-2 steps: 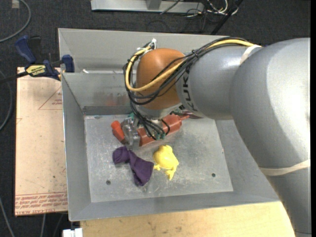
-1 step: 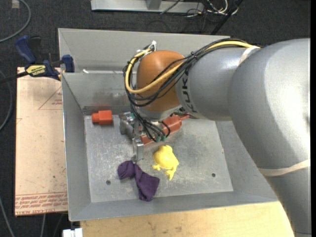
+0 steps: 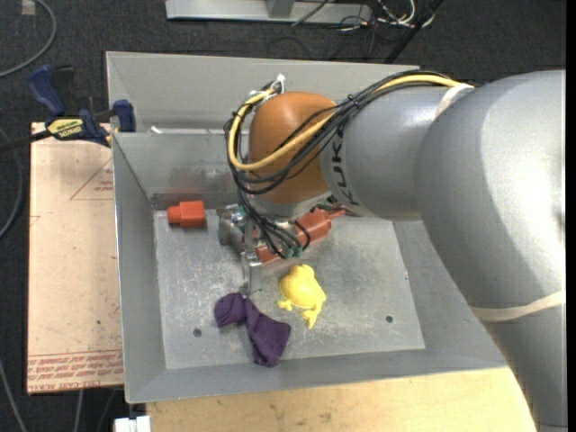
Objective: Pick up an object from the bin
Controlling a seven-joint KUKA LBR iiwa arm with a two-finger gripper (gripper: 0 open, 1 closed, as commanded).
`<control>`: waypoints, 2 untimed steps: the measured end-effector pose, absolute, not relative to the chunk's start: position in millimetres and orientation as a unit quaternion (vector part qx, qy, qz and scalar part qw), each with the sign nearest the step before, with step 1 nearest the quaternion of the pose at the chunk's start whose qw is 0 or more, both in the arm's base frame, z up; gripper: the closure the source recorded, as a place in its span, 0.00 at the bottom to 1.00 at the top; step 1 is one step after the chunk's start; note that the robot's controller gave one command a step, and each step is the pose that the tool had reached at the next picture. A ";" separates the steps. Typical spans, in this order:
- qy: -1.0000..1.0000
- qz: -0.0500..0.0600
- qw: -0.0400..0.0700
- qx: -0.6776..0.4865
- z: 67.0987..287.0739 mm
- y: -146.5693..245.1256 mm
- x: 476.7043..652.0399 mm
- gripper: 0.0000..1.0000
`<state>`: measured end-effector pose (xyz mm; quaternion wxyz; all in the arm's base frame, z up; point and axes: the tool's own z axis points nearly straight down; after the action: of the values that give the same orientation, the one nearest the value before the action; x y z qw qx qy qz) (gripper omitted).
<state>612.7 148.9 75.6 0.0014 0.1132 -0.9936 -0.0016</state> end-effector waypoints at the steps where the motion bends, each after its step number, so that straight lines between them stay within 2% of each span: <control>1: -0.993 -0.002 0.001 0.114 75.6 148.8 612.7 0.00; 2: -0.994 -0.002 0.001 0.114 76.6 135.9 606.9 0.00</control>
Offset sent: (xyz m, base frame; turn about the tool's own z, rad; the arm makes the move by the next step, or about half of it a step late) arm -0.0110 -0.0248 0.0026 0.0226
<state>606.9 135.9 76.6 0.0012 0.1138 -0.9935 -0.0021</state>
